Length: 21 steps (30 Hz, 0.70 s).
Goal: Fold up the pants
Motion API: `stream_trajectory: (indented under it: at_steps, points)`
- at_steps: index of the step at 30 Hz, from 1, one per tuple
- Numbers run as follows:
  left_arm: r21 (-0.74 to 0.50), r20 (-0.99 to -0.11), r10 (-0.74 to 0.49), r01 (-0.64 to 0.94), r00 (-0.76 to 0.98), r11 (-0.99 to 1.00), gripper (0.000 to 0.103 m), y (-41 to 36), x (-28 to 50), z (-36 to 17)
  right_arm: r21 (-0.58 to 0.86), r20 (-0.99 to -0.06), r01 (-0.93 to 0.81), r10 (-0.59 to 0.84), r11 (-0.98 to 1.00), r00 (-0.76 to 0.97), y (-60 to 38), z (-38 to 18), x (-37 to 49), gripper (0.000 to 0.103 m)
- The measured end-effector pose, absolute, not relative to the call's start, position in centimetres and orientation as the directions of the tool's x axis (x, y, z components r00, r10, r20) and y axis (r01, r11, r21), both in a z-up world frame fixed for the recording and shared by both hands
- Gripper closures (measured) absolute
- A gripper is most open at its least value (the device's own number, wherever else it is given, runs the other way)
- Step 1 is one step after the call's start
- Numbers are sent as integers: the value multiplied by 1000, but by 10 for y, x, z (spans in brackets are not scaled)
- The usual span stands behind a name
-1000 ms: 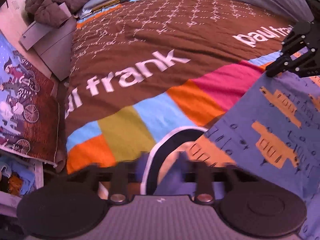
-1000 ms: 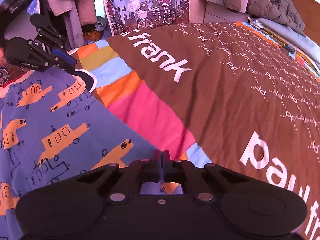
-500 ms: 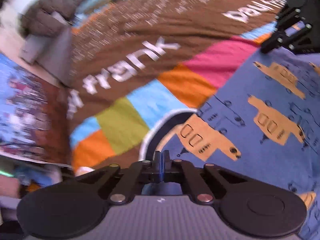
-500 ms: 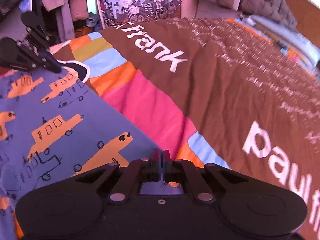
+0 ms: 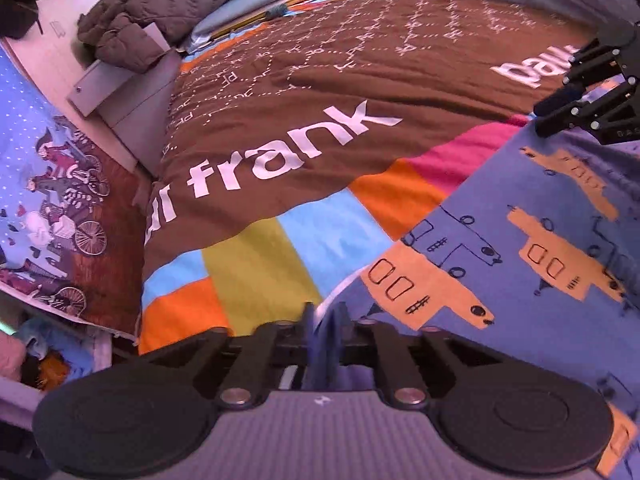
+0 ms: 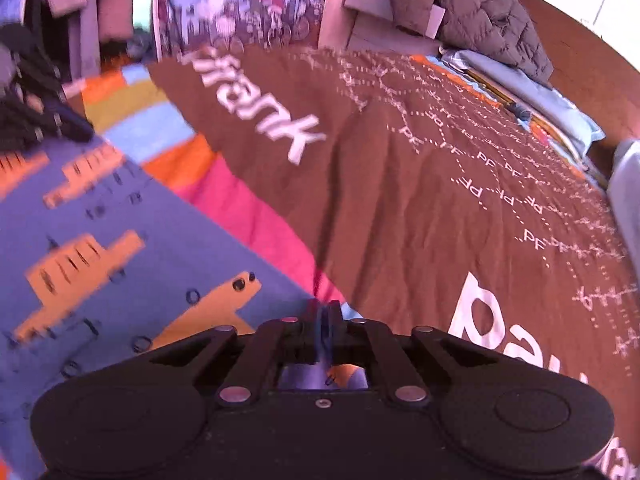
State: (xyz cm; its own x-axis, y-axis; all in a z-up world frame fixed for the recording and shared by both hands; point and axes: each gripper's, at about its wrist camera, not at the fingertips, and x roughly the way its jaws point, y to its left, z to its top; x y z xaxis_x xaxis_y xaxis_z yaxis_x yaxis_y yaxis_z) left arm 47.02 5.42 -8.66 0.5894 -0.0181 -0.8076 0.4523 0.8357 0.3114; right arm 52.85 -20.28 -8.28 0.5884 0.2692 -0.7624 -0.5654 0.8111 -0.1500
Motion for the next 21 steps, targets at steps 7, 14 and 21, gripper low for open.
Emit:
stream_trajectory:
  at_steps: [7,14,21]
  points:
    - [254,-832,-79,504,550,825,56,79,473,-72,-33,-793,-679,395,733,465,-202,-63,538,51]
    - [157,-883,-100,490,459,858,86,88,485,-83,-31,-853,-693,342,721,393,-181,-83,554,63]
    - [282,-847,-41,513,530,811,103,65,458,-69,-79,-841,-662,306,745,445,-179,-72,535,101]
